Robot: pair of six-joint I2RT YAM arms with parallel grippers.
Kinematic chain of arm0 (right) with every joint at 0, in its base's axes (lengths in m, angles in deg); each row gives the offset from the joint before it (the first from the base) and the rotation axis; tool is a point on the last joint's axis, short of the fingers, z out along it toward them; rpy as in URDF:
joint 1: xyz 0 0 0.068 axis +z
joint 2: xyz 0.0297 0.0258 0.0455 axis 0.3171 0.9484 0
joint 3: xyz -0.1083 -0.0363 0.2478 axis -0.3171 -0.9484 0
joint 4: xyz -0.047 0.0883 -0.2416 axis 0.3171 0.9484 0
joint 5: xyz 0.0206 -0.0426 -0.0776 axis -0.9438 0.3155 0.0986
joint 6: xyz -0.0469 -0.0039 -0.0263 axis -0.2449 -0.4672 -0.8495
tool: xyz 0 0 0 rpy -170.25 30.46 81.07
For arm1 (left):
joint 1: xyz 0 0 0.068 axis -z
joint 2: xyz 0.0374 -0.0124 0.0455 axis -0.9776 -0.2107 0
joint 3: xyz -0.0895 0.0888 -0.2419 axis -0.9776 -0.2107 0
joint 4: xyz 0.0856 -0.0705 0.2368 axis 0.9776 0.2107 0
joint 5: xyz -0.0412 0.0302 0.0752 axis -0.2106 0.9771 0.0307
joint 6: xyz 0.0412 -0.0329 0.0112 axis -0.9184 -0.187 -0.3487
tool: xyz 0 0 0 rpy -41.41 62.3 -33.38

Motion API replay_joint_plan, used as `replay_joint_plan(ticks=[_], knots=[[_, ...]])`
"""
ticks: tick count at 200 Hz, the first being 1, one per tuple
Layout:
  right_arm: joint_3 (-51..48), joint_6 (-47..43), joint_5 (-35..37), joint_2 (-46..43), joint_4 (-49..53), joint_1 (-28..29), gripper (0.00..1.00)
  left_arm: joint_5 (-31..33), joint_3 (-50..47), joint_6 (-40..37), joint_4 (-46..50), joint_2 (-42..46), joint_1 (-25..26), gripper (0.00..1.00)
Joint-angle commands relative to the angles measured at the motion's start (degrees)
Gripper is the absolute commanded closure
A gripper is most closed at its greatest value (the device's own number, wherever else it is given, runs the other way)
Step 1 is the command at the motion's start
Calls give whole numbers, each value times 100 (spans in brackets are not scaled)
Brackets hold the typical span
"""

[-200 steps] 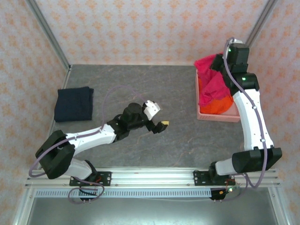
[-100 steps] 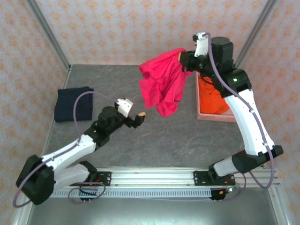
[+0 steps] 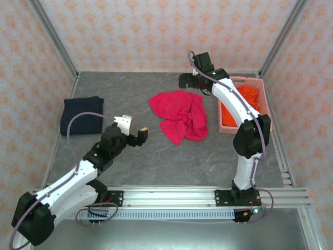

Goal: Fold and stack the t-shirts

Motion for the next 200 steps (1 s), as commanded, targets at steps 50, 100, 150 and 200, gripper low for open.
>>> replay_joint_plan(ticks=[50, 100, 150, 200], knots=[[-3848, 1384, 244, -2603, -2055, -45, 10, -57, 1597, 1790, 152, -2910, 569, 0], [-5680, 1649, -72, -3911, -1623, 9, 12, 1085, 3110, 2116, 1429, -4378, 1284, 14], [-6591, 2050, -159, -4297, -1615, 18, 21, 1025, 3764, 2202, 1779, -5265, 1696, 30], [-6878, 2467, -645, -3567, -2537, 50, 28, 435, 3998, 2479, 1444, -5813, 1704, 44]])
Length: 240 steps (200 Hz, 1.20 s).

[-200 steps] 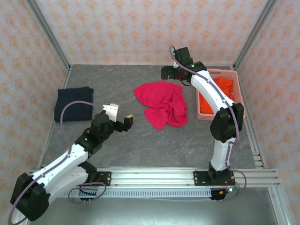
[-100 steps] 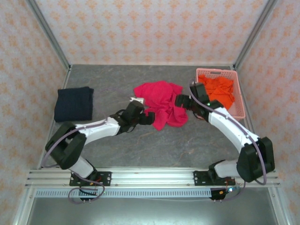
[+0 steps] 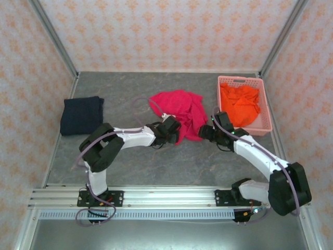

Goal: Fold and stack the t-shirts

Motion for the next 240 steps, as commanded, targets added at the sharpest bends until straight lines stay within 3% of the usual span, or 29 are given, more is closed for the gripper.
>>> replay_joint_plan(ticks=[1, 21, 58, 73, 98, 142, 240], knots=[[-69, 323, -256, 428, -618, 51, 28, -231, 273, 251, 14, -192, 3, 44], [-42, 447, -339, 856, -900, 47, 30, -292, 408, 282, -18, -500, 16, 54], [-41, 703, -390, 1361, -1371, 51, 42, -145, 404, 301, -47, -599, -1, 99], [-60, 809, -396, 1495, -1537, 51, 58, -103, 378, 294, -68, -523, -10, 100], [17, 904, -425, 1448, -1662, 46, 100, 58, 239, 257, -190, -234, -66, 100], [843, 385, -131, 462, -778, -111, 100, 496, -100, 55, -119, 1044, -564, 100], [3908, -733, -137, -356, 522, -976, 100, 946, 535, -486, 896, 3906, -2805, 100]])
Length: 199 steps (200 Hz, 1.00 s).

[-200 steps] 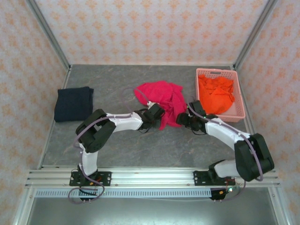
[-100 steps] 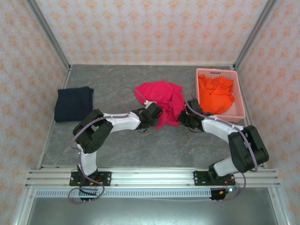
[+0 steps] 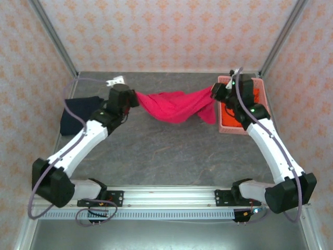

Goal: Fold and stack the t-shirts

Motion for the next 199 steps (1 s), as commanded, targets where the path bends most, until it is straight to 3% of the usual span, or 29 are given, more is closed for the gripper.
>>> replay_joint_plan(ticks=[1, 40, 94, 161, 199], knots=[[680, -433, 198, -345, 398, -175, 100, 367, 478, -202, 538, 456, -414, 100], [1368, -630, 638, -785, 498, -284, 100, 580, 1271, -324, 1047, 1066, -968, 100], [1904, -682, 404, -941, 554, -291, 100, 676, 2274, -717, 1466, 1329, -1062, 100], [2191, -688, -411, 357, 395, -285, 100, -11, 2729, -528, 1442, -75, -1366, 100], [2563, -649, -887, 623, -22, -282, 100, -358, 3999, -470, 1570, -1391, -1467, 100]])
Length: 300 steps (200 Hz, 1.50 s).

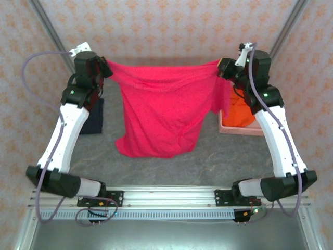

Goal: Fold and stack the t-shirts

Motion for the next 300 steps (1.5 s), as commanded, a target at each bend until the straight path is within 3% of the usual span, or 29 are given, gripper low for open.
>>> replay_joint_plan(ticks=[1, 37, 59, 75, 110, 158, 196, 244, 257, 265, 270, 281, 287, 300], knots=[[513, -60, -398, -133, -503, -27, 100, -263, 1033, 40, 97, -563, -102, 100], [1158, -187, -408, -237, -337, -31, 100, -542, 3660, 9, 836, -2051, -119, 100], [948, -149, -499, -595, -470, -26, 100, -684, 5461, 0, 1510, -2992, -153, 100], [719, -185, -732, -833, -366, 1, 100, -831, 6115, 73, 1621, -3399, -206, 100], [11, -957, -1180, -1061, 249, 898, 100, -1076, 5875, 290, 1584, -3741, -327, 100], [-1557, -781, -1443, -596, -746, 2112, 100, -1559, 4578, 491, 929, -4194, -327, 100], [-1982, -329, -1642, 562, -1688, 2753, 100, -1456, 4496, 367, 1226, -5046, -343, 100], [-942, 30, -2094, 2750, -2052, 3353, 100, -1237, 4731, 559, 1165, -5831, -491, 100], [-418, 57, -2144, 3318, -1999, 3460, 100, -1192, 4900, 602, 1225, -5929, -585, 90], [-72, 37, -2130, 3609, -1889, 3504, 100, -1199, 4968, 622, 1268, -5933, -636, 71], [94, 38, -2109, 3753, -1847, 3516, 89, -1221, 4998, 617, 1312, -5919, -658, 54], [336, 92, -1905, 3930, -1789, 3507, 45, -1223, 5028, 578, 1499, -5819, -686, 20], [392, 69, -1745, 3954, -1732, 3487, 27, -1177, 4992, 530, 1595, -5722, -688, 3], [352, 17, -1414, 3869, -1638, 3396, 6, -971, 4698, 434, 1732, -5369, -687, 0]])
